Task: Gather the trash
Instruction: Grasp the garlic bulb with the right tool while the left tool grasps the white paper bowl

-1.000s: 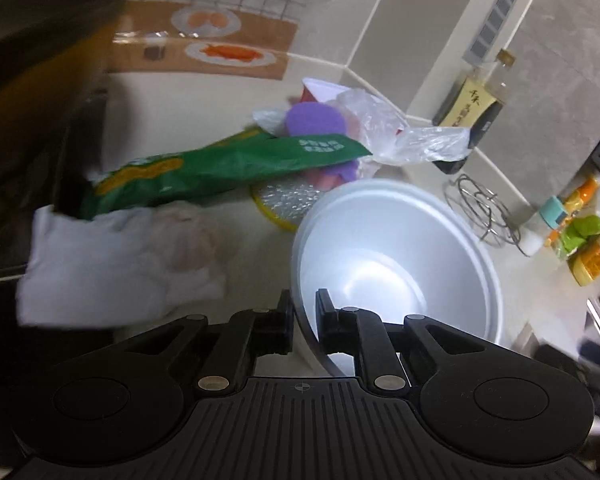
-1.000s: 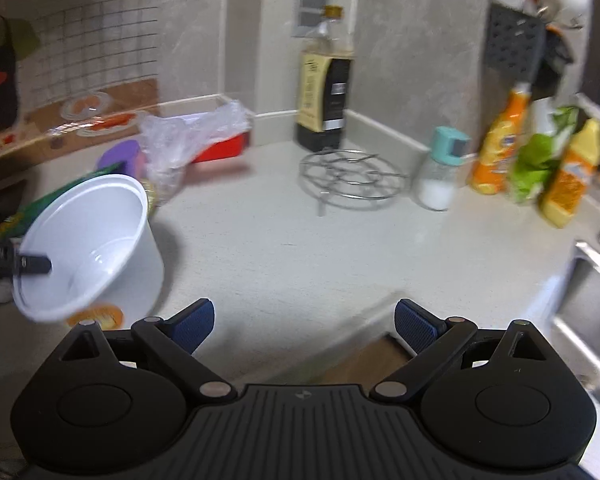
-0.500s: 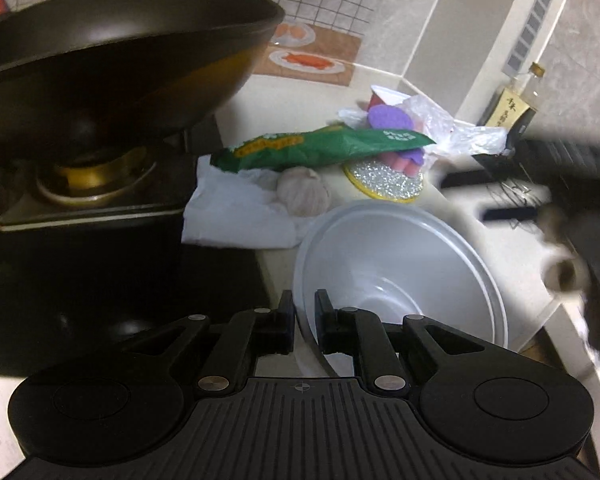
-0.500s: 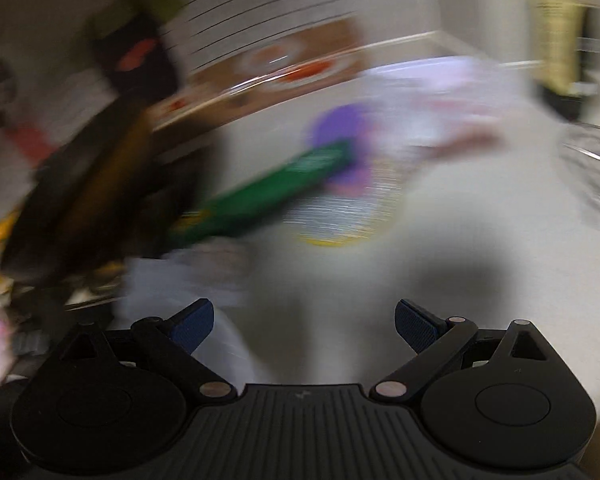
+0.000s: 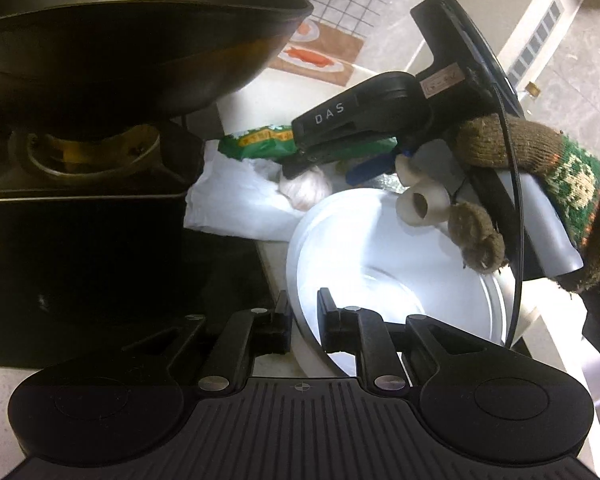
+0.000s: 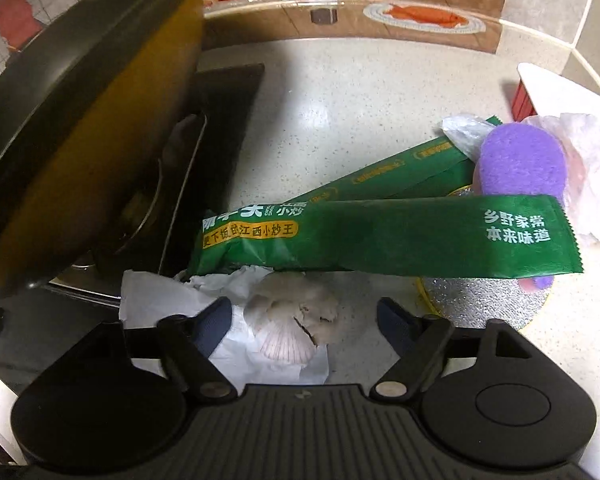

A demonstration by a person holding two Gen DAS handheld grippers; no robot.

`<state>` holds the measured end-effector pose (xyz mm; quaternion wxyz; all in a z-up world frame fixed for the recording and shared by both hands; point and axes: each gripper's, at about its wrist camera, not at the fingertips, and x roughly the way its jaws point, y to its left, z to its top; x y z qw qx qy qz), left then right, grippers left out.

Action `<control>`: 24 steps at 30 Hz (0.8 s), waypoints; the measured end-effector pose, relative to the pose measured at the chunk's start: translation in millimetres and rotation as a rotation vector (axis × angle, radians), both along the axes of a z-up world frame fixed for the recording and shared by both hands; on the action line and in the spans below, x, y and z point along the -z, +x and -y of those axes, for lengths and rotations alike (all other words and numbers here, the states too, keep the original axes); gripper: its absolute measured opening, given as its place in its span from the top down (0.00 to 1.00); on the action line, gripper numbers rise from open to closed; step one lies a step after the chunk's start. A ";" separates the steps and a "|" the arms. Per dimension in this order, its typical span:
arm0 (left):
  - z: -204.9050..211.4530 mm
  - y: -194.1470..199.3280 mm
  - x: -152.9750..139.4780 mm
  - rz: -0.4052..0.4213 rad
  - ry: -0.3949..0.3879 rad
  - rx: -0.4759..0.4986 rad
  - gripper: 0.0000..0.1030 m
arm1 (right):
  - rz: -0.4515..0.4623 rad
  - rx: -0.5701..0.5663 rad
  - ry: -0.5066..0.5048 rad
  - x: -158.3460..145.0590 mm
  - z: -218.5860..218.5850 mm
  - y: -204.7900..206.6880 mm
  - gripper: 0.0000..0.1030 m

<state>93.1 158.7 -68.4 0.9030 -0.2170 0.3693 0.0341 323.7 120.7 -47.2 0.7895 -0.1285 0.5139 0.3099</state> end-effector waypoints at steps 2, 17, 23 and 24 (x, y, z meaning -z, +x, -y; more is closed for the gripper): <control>-0.7 0.3 0.1 -0.002 -0.004 0.002 0.84 | -0.004 0.007 -0.002 2.3 0.2 -0.4 0.36; -0.8 7.0 0.0 0.002 0.014 0.023 0.84 | 0.077 0.068 -0.055 -15.2 51.4 -10.8 0.62; -9.1 6.1 4.0 0.012 -0.009 0.043 0.84 | -0.017 0.086 0.027 -14.2 40.9 -9.8 0.34; -10.1 6.1 4.1 0.014 -0.011 0.045 0.84 | -0.016 0.086 0.010 -12.5 33.8 -8.7 0.31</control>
